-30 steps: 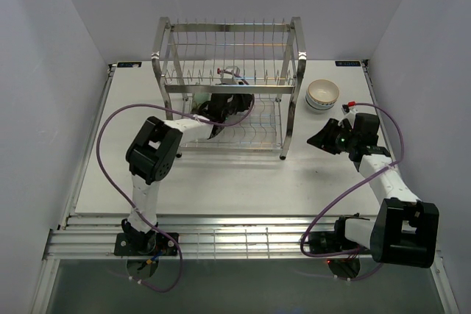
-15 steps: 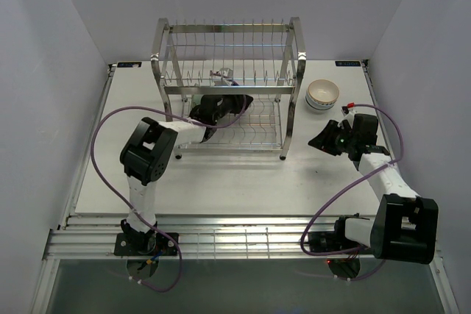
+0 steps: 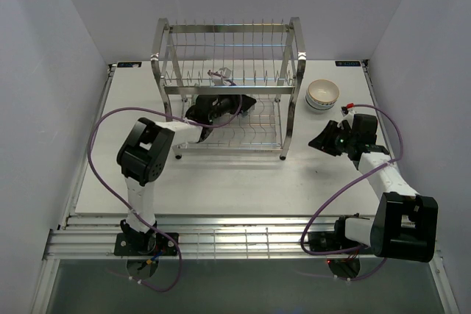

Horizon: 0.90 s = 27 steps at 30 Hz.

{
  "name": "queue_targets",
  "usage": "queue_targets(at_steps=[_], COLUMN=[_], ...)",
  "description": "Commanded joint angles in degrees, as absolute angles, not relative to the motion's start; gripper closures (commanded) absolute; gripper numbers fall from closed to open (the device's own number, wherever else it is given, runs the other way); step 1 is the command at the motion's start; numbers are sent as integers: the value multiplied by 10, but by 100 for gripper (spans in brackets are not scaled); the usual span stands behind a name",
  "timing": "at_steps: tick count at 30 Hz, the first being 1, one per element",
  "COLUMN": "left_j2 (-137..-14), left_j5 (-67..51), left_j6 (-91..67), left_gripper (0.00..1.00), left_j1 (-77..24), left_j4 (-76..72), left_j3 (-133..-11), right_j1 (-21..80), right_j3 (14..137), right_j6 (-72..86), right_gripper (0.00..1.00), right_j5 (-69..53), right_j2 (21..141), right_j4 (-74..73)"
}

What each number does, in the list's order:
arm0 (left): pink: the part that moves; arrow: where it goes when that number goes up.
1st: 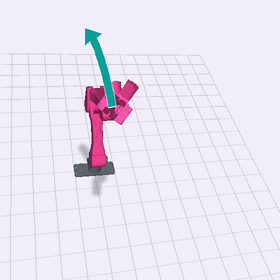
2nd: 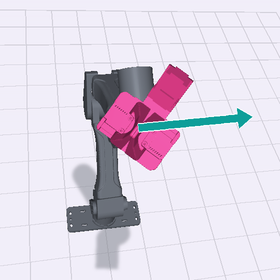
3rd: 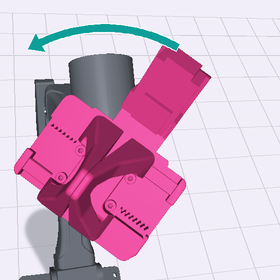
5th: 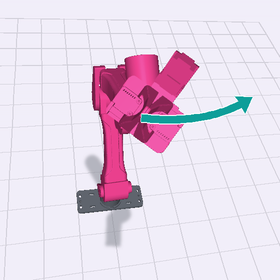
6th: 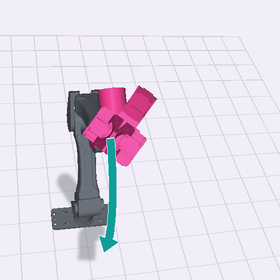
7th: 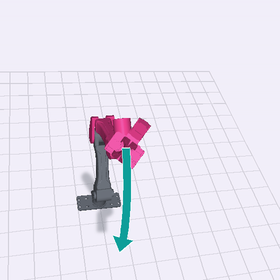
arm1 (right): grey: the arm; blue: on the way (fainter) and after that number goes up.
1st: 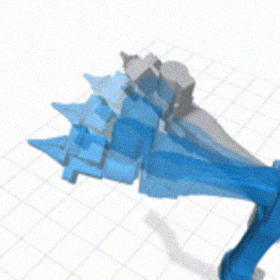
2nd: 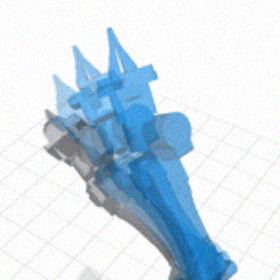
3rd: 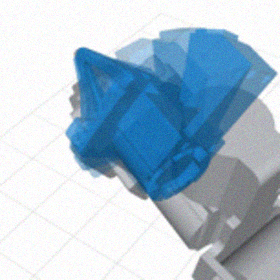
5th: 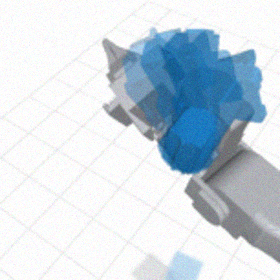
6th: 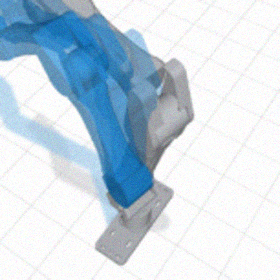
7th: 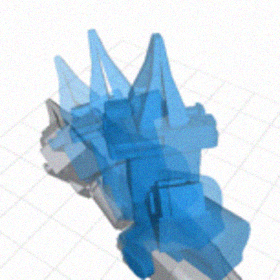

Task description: Unload the bowls from the dish rack

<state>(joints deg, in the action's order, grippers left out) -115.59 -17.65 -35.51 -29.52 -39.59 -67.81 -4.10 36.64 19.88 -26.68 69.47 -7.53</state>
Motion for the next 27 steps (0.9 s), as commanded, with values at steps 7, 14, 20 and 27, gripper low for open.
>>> queue_targets(at_steps=[7, 14, 20, 27], left_j2=[-1059, -1016, -978, -909], left_j5=[-309, -366, -416, -454], left_j6=[-428, -468, -497, -533], left_gripper=[100, 100, 100, 100], left_j1=[-293, -297, -303, -318], left_j4=[-444, -444, -445, -444], left_j3=[-627, -575, -521, -462], right_j1=[-42, -42, -41, -42], right_j3=[382, 368, 372, 371], right_j6=[189, 187, 191, 197], right_gripper=[66, 66, 66, 64], right_j5=[-265, -260, -262, -260], right_j2=[693, 677, 664, 655], right_j4=[-75, -71, -83, -93])
